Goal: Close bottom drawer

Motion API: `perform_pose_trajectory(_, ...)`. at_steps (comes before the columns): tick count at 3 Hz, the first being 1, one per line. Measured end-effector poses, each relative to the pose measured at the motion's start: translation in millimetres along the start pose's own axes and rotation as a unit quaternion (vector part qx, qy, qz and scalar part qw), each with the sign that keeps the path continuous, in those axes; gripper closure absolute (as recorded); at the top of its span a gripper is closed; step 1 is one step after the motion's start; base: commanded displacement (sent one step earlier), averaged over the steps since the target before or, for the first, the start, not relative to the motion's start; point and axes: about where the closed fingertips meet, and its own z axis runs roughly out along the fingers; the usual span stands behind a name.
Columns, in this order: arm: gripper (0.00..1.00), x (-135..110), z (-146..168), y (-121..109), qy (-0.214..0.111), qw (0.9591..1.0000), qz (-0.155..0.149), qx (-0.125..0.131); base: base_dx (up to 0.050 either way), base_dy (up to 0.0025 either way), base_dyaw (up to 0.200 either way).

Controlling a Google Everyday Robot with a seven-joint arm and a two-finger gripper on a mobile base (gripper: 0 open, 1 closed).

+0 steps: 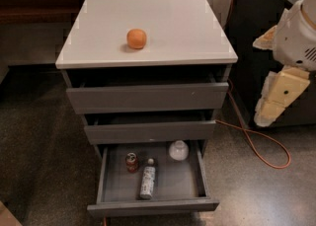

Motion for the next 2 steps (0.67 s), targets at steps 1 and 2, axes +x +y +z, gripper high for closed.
perform_pose_trajectory(1,0.0,-3,48,13,-0.055,0.9981,-0.013,-0.025,0.0,0.0,0.0)
perform_pose_trajectory(2,0.0,3,89,22,-0.082,0.9955,-0.018,-0.044,0.0,0.0,0.0)
